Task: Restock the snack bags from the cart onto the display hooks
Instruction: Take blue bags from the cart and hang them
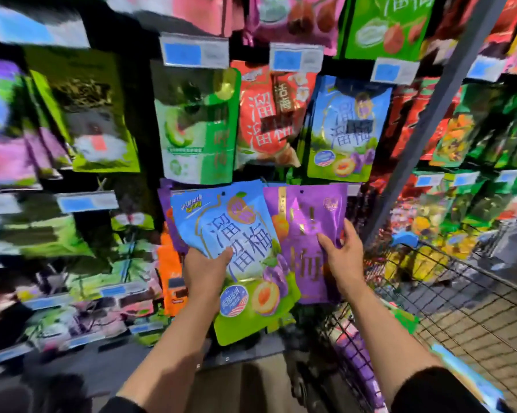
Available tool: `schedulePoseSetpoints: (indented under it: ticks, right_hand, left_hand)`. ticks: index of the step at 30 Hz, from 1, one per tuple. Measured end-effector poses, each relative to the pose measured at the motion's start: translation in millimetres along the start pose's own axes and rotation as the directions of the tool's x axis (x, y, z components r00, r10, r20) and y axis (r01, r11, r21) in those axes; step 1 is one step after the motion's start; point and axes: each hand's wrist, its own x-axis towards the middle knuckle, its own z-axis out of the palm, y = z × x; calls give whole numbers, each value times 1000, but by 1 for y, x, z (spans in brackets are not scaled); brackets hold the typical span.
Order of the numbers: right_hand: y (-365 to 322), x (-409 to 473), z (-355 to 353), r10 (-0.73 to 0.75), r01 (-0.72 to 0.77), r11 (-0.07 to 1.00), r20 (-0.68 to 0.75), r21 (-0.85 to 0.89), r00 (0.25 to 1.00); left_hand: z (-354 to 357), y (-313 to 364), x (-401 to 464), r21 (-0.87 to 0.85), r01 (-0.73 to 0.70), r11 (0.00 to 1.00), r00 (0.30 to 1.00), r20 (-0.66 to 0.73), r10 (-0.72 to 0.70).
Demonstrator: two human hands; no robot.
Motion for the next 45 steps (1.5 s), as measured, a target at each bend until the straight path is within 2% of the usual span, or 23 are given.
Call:
schedulePoseSetpoints:
  ticks: [5, 8, 15, 18, 26, 32, 37, 45]
  right_hand:
    - [8, -14, 82, 72, -87, 994, 198, 64, 978]
    - [16, -22, 117, 112, -145, 986, 314, 84, 943]
    - [37, -18, 168, 150, -234, 963, 462, 130, 874]
    - [47, -14, 183, 209, -310, 944, 513, 118, 833]
    - [57, -4, 210, 258, -415, 897, 579, 155, 773]
    - [48, 8, 229, 234, -419, 878, 553, 233, 800]
    - [59, 6, 229, 291, -450, 870, 527, 202, 799]
    - [62, 12, 230, 280, -441, 875, 532, 202, 799]
  left_hand:
    - [-71, -3, 1, 47, -3, 999, 977, -214, 14]
    - [-99, -10, 3, 89, 50, 995, 959, -283, -23]
    - [-130, -23, 4, 145, 117, 982, 902, -430, -44]
    - [-130, -24, 8, 172, 137, 975, 873, -487, -37]
    - [-127, -27, 14, 119, 106, 987, 864, -502, -32]
    - [-115, -23, 20, 127, 108, 986, 854, -520, -26]
    - [-112, -30, 26, 153, 124, 980, 852, -522, -26]
    - [-108, -29, 30, 160, 124, 979, 832, -554, -14]
